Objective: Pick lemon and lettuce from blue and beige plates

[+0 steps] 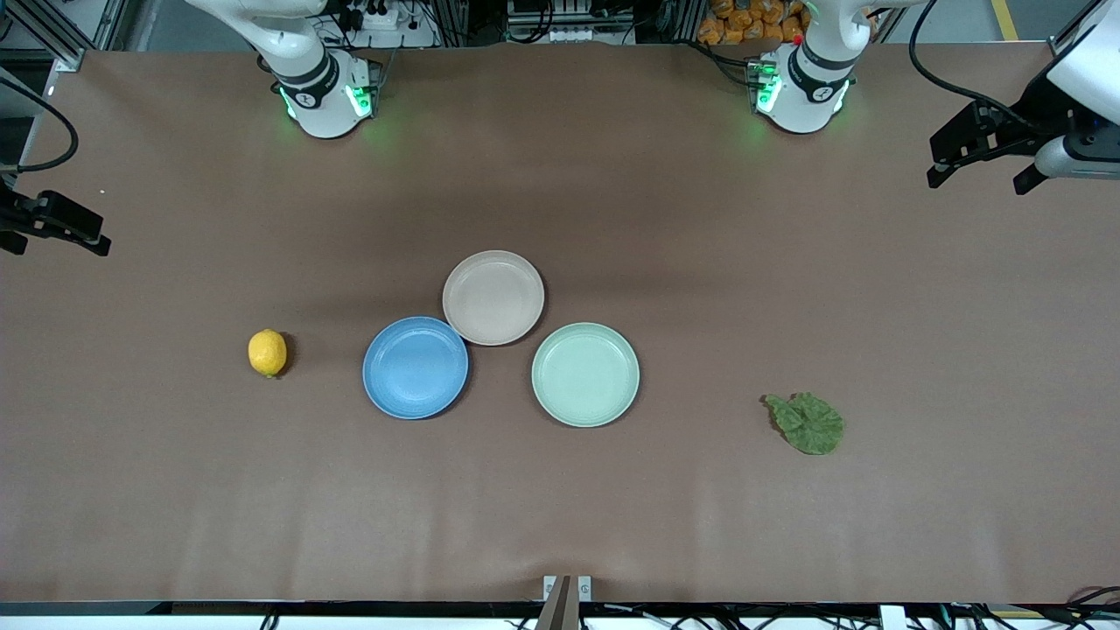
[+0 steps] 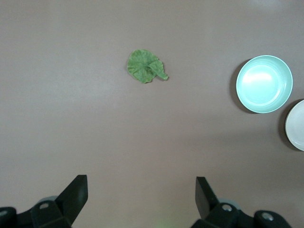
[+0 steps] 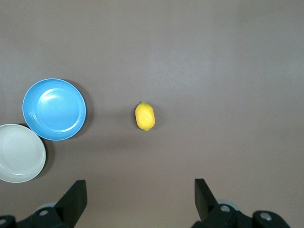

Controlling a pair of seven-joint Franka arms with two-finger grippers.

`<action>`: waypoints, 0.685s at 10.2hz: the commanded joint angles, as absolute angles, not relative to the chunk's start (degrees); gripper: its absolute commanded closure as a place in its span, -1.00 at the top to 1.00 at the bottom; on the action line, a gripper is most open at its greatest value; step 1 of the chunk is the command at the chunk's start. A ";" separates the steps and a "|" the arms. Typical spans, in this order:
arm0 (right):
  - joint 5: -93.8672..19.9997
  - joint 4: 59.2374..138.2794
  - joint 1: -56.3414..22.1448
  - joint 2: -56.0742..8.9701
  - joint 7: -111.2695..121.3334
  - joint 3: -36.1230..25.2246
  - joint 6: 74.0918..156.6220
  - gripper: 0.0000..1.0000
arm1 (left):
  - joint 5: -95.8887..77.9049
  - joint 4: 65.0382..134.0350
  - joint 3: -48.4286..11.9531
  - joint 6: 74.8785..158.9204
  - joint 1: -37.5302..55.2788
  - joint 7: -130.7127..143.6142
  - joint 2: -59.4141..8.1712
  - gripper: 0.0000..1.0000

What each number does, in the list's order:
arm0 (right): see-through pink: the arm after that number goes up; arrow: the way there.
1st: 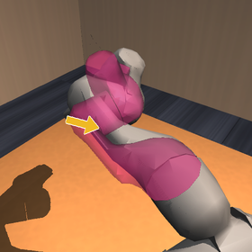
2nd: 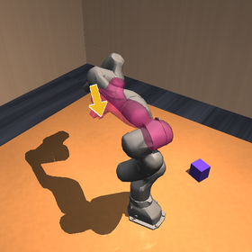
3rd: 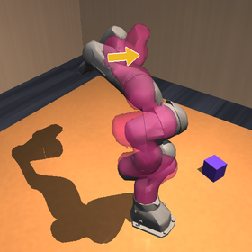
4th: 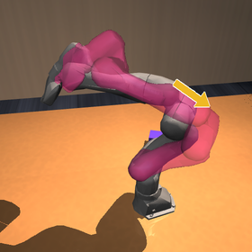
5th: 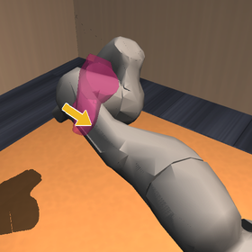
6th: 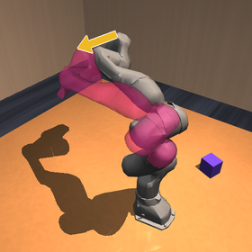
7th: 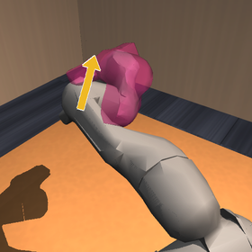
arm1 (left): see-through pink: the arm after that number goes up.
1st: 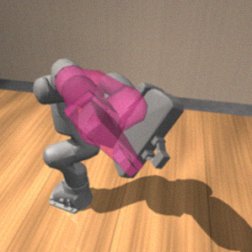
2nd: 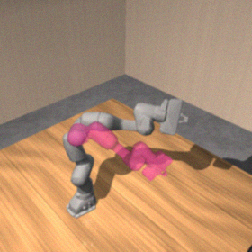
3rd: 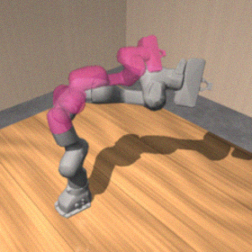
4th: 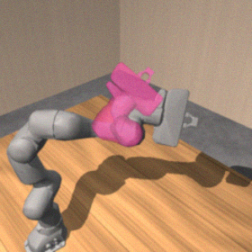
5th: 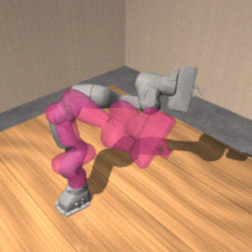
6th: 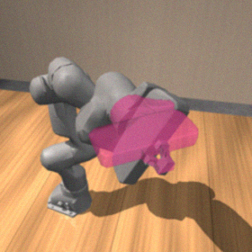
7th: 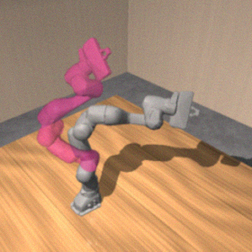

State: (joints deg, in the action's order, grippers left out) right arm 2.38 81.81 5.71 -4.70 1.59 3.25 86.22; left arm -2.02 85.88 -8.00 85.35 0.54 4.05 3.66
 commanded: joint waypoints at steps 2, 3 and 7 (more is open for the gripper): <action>2.29 79.89 6.15 -5.54 0.44 3.78 84.90 1.00 | -3.34 85.96 -8.26 84.73 -0.09 4.04 4.04 1.00; 2.29 79.89 6.15 -5.54 0.35 3.78 84.90 1.00 | -3.34 85.96 -8.17 84.73 -0.09 4.04 4.04 1.00; 1.67 79.89 6.15 -5.54 -1.58 3.78 84.90 1.00 | -2.73 85.96 -8.17 84.90 -0.09 3.08 4.13 1.00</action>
